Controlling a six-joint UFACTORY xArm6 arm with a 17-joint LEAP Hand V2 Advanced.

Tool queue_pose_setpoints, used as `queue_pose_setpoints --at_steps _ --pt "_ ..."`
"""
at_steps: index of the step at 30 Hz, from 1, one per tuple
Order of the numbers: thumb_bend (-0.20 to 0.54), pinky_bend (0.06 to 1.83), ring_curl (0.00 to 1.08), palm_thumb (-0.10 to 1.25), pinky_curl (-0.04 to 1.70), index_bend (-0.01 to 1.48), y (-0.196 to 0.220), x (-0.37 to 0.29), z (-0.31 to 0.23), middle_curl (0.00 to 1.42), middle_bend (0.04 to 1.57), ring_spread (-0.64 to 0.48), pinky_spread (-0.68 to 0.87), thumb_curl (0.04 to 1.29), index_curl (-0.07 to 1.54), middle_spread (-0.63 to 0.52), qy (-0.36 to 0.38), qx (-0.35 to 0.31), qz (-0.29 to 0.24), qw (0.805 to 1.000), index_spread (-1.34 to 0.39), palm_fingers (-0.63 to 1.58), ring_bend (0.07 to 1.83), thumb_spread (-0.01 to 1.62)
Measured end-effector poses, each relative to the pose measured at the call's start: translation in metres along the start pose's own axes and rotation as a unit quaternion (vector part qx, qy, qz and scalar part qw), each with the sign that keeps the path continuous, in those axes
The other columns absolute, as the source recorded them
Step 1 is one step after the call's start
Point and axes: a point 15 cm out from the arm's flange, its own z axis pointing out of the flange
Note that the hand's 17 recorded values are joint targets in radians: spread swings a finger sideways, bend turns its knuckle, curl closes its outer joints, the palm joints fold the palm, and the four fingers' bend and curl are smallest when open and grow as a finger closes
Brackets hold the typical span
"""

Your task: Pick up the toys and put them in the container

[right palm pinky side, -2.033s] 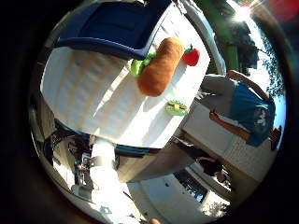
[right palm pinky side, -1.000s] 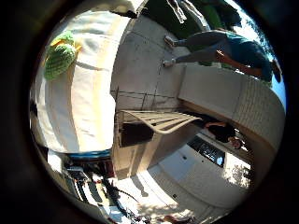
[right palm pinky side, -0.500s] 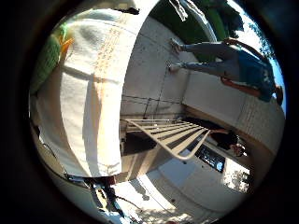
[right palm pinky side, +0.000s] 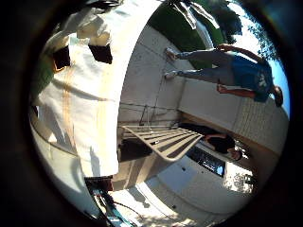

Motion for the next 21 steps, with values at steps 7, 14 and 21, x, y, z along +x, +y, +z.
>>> queue_pose_setpoints --at_steps 7,14,21 --pt "-0.013 1.39 0.80 1.01 0.77 0.57 0.039 -0.039 -0.099 0.93 1.06 -0.08 0.24 0.53 0.06 -0.27 -0.041 -0.064 -0.018 0.997 -0.77 1.00 1.33 1.13" --pt "-0.012 1.44 0.82 1.02 0.83 0.70 0.047 -0.118 -0.230 1.03 1.10 -0.10 0.19 0.58 0.02 -0.28 -0.074 0.001 -0.088 0.993 -0.90 0.93 1.38 1.15" --pt "-0.014 1.47 0.84 1.03 0.88 0.78 0.026 -0.228 -0.286 1.09 1.12 -0.11 0.17 0.61 -0.02 -0.28 -0.078 0.042 -0.148 0.985 -0.99 0.89 1.42 1.15"
